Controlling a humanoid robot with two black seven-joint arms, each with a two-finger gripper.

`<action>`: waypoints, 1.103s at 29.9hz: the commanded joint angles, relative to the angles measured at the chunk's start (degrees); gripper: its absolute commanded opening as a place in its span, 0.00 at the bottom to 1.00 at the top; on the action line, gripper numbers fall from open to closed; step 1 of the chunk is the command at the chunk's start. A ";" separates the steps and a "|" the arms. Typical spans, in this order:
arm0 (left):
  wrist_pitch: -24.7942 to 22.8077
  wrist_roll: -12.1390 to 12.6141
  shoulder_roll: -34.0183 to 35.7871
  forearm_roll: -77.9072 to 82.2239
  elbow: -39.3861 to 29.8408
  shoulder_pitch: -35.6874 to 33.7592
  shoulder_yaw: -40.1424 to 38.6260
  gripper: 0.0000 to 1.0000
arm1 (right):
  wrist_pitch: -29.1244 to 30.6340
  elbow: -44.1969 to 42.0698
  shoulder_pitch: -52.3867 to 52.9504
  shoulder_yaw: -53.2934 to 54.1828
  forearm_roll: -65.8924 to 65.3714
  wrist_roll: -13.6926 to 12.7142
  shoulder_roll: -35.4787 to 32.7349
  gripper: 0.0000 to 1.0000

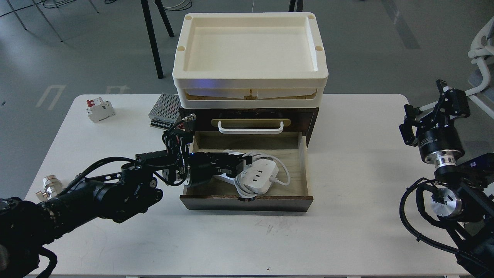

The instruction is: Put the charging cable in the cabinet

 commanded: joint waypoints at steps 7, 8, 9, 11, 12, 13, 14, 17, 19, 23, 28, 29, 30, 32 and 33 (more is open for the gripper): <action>0.72 0.02 -1.17 -0.90 0.30 0.92 -0.24 0.49 | -0.01 0.00 0.00 0.00 0.02 0.00 0.00 0.99; 0.63 0.02 -1.17 -0.81 0.04 0.92 -0.24 0.52 | -0.01 0.00 0.00 0.00 0.02 0.00 0.00 0.99; 0.63 0.02 -1.17 -0.90 -0.22 0.92 -0.24 0.55 | -0.01 0.00 0.00 0.00 0.02 0.00 0.00 0.99; 0.63 0.02 -1.17 -0.90 -0.58 0.92 -0.33 0.68 | -0.01 0.00 0.00 0.00 0.02 0.00 0.00 0.99; 0.63 0.02 -1.17 -0.90 -0.67 1.00 -0.50 0.73 | -0.01 0.00 0.00 0.00 0.02 0.00 0.00 0.99; 0.55 0.02 -1.17 -0.98 -0.93 1.09 -0.68 0.79 | -0.01 0.00 0.00 0.00 -0.07 0.00 0.00 0.99; 0.55 0.02 -1.17 -0.98 -1.37 1.35 -0.94 0.84 | -0.01 0.00 0.00 0.00 0.02 0.00 0.00 0.99; 0.63 0.02 0.14 -3.26 -4.08 1.88 -1.73 0.88 | -0.01 0.00 0.00 0.00 0.02 0.00 0.00 0.99; 0.55 0.02 1.28 -6.59 -6.28 1.79 -2.70 0.93 | -0.01 0.00 0.00 0.09 0.02 0.00 0.00 0.99; 0.63 0.02 7.95 -9.25 -15.05 1.79 -3.23 0.94 | -0.01 0.00 0.00 0.09 0.02 0.00 0.00 0.99; 0.72 0.02 18.32 -10.03 -27.36 2.23 -3.41 0.94 | -0.01 0.00 0.00 0.09 0.02 0.00 0.00 0.99; 0.81 0.02 20.60 -10.56 -29.65 2.58 -3.41 0.94 | -0.01 0.00 0.00 0.09 0.02 0.00 0.00 0.99; 0.81 0.02 23.32 -11.43 -32.11 3.02 -3.41 0.94 | -0.01 0.00 0.00 0.09 0.02 0.00 0.00 0.99; 0.90 0.02 29.12 -13.11 -36.33 3.46 -3.41 0.94 | -0.01 0.00 0.00 0.09 0.02 0.00 0.00 0.99; 1.07 0.02 32.02 -14.33 -38.35 3.55 -3.67 0.94 | -0.01 0.00 0.00 0.09 0.02 0.00 0.00 0.99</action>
